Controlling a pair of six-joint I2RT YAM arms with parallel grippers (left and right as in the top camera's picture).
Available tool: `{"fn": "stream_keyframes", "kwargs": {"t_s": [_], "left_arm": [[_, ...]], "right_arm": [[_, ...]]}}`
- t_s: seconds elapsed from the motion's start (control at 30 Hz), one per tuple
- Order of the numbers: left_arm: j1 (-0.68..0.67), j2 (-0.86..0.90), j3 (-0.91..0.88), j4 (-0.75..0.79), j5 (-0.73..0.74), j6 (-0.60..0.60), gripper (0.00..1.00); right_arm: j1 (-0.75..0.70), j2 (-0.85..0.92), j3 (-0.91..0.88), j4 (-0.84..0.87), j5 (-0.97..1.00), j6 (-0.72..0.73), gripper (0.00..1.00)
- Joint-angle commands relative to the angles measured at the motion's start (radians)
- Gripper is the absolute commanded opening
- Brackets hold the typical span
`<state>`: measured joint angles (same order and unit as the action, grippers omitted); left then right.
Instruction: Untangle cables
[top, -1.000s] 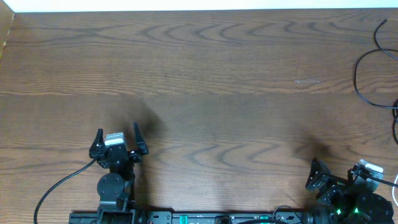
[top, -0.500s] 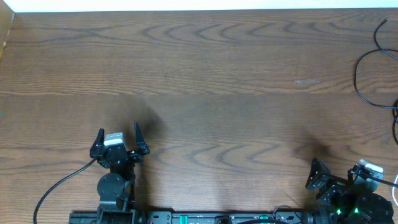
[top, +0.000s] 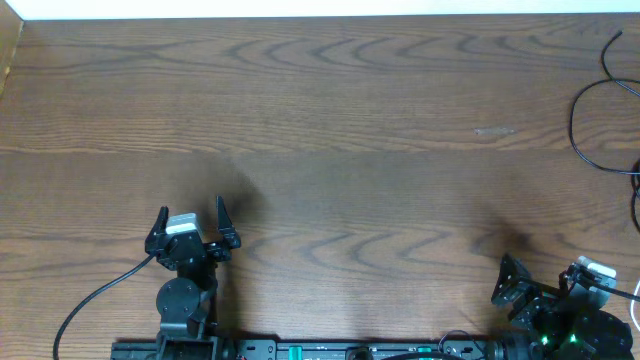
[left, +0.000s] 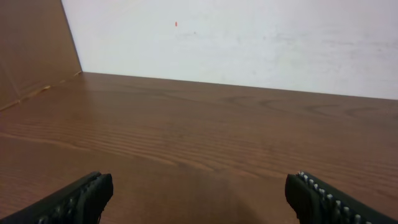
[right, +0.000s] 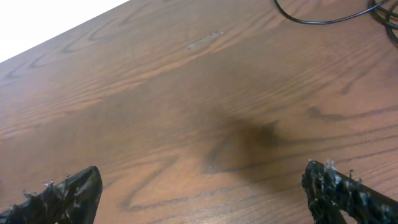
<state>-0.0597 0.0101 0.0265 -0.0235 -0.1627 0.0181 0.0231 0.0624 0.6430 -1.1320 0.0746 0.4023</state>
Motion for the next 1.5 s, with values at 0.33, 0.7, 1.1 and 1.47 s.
{"fn": "stream_keyframes", "kwargs": {"t_s": [0.33, 0.7, 1.1, 1.47], "left_arm": [[0.004, -0.005, -0.023, -0.035, -0.002, -0.016, 0.94], [0.004, -0.005, -0.023, -0.035, -0.002, -0.016, 0.94], [0.004, -0.005, -0.023, -0.035, -0.002, -0.016, 0.93], [0.004, -0.005, -0.023, -0.035, -0.002, -0.016, 0.94]], "right_arm": [[0.007, -0.005, -0.004, 0.002, -0.002, 0.005, 0.99], [0.007, -0.005, -0.004, 0.002, -0.002, 0.005, 0.99], [0.006, -0.044, -0.016, 0.092, 0.031, -0.03, 0.99], [0.003, -0.056, -0.123, 0.311, 0.024, -0.116, 0.99]]}}
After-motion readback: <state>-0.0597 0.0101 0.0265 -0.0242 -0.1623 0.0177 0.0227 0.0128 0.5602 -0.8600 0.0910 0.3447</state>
